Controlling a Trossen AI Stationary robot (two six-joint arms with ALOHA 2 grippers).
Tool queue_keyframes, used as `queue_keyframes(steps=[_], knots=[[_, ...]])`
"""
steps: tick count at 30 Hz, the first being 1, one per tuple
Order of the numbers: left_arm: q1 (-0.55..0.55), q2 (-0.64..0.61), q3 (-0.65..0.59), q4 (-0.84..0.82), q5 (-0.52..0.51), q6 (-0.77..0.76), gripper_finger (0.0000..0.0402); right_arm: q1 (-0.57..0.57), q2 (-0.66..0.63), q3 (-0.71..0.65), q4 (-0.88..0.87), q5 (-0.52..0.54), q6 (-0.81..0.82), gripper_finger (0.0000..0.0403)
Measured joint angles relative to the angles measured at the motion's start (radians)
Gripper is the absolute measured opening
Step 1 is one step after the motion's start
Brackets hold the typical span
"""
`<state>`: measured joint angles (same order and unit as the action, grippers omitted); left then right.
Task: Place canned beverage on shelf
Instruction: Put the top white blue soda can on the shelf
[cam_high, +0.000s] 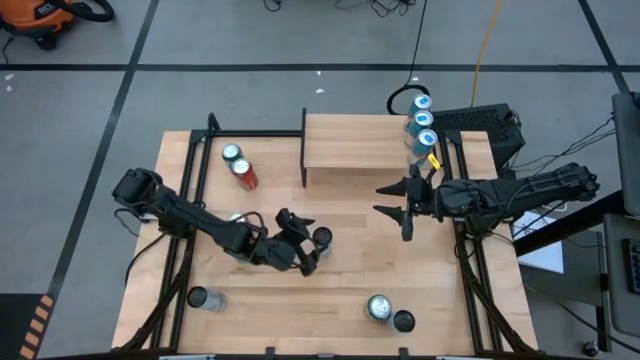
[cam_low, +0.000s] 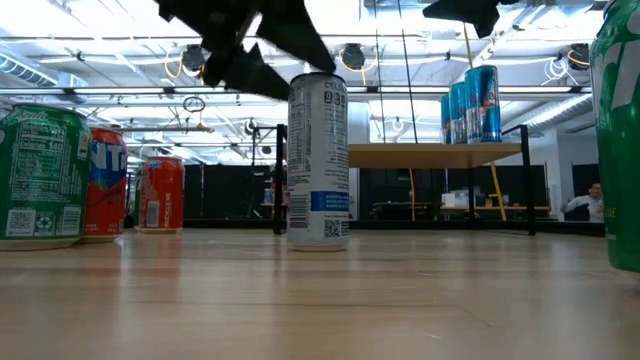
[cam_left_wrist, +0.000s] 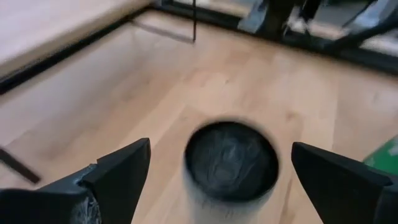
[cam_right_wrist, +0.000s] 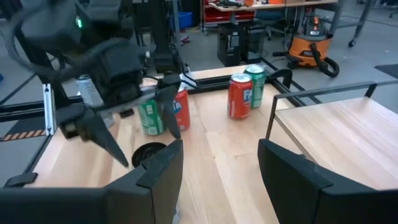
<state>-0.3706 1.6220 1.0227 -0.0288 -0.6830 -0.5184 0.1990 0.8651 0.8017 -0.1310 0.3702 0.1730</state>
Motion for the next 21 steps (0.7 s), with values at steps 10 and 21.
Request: queue_keyframes(steps=[10,21], knots=[[-0.005,0.102,-0.001,0.073,-0.067,0.002,0.0387,0.0,0.0,0.0,0.0,0.0,0.006,0.0196],[-0.002,0.139,-0.001,0.075,-0.09,0.048,0.0328,0.0,0.0,0.0,0.0,0.0,0.006,0.0196]])
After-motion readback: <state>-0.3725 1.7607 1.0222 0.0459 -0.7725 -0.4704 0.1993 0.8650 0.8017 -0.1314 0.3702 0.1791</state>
